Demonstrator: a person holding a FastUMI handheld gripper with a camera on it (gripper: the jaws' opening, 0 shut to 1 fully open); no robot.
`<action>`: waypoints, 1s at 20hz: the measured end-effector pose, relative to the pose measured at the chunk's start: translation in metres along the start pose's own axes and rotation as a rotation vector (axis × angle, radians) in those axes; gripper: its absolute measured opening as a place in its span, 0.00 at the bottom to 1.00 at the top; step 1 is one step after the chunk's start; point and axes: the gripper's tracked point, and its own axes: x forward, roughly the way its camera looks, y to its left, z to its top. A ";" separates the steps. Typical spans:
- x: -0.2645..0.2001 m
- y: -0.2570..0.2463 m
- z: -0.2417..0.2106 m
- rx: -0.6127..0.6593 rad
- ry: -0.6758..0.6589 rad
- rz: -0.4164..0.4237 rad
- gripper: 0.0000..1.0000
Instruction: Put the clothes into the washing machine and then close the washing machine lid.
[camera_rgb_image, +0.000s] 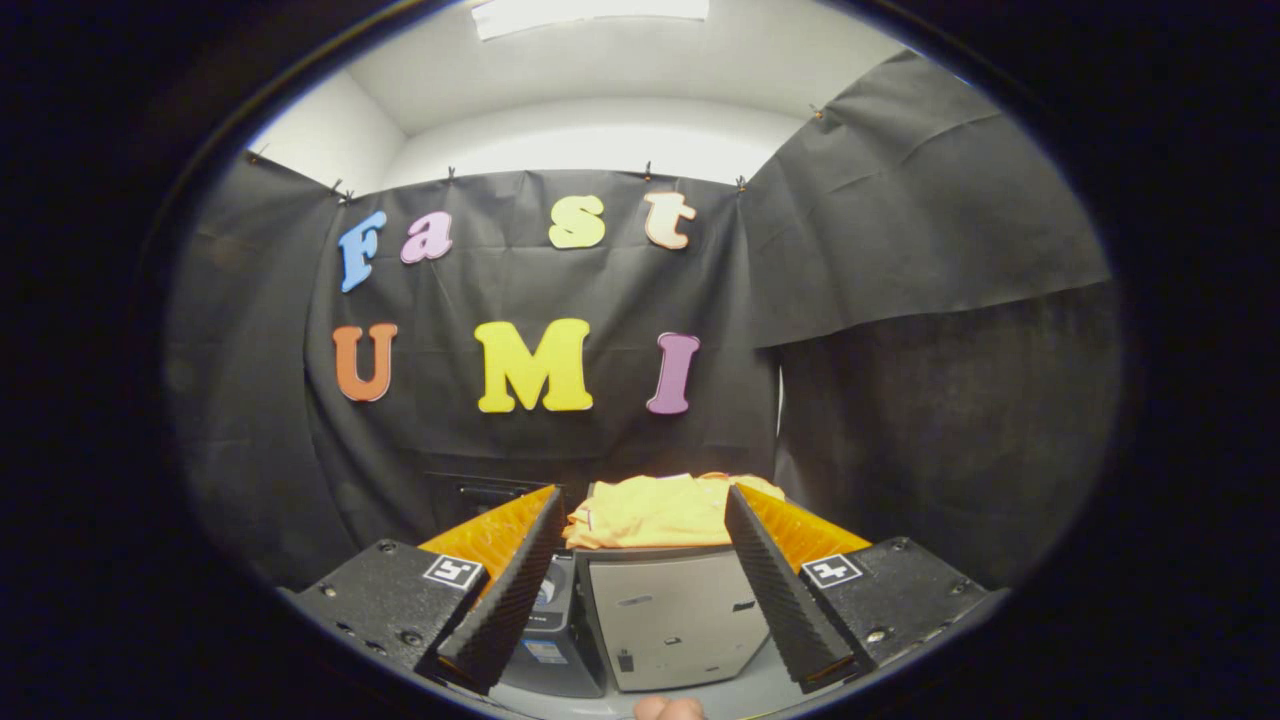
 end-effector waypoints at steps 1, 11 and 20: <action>0.001 -0.001 0.000 -0.003 0.001 -0.001 1.00; 0.024 -0.009 -0.004 -0.023 0.020 -0.016 1.00; 0.093 -0.018 -0.006 -0.060 0.076 -0.027 1.00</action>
